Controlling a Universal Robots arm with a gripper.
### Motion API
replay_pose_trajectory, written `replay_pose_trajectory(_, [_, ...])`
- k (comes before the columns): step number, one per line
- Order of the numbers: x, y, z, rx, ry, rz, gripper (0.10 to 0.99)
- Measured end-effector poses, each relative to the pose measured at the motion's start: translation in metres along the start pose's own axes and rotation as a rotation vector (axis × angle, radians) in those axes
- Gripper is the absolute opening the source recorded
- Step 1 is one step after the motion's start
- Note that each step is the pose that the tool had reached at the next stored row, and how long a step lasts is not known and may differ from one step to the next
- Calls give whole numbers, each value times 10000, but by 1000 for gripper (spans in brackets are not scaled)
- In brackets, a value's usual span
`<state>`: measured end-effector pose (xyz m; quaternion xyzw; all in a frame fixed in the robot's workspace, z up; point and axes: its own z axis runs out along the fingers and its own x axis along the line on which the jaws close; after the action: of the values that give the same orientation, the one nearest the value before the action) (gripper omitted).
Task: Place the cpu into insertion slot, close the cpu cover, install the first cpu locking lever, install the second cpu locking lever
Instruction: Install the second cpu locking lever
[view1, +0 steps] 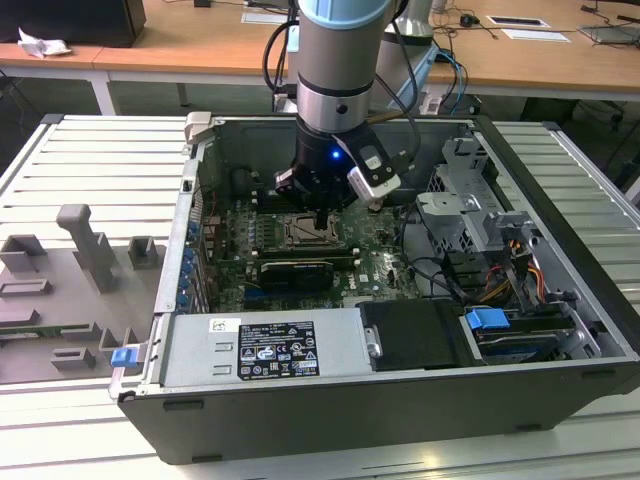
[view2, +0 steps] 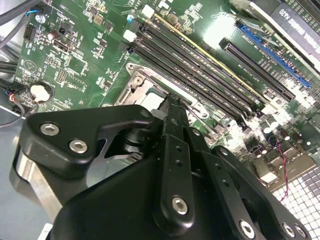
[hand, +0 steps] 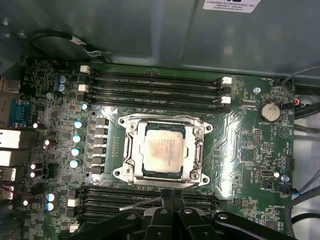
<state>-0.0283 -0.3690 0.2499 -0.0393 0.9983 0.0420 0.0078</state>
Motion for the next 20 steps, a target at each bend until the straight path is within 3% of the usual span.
replay_pose_trajectory(5, [34,-45,18,-1,0,0,106])
replay_pose_trajectory(15, [71,-61,50,-15,0,1,106])
replay_pose_trajectory(20, [142,-87,63,-204,-13,3,106])
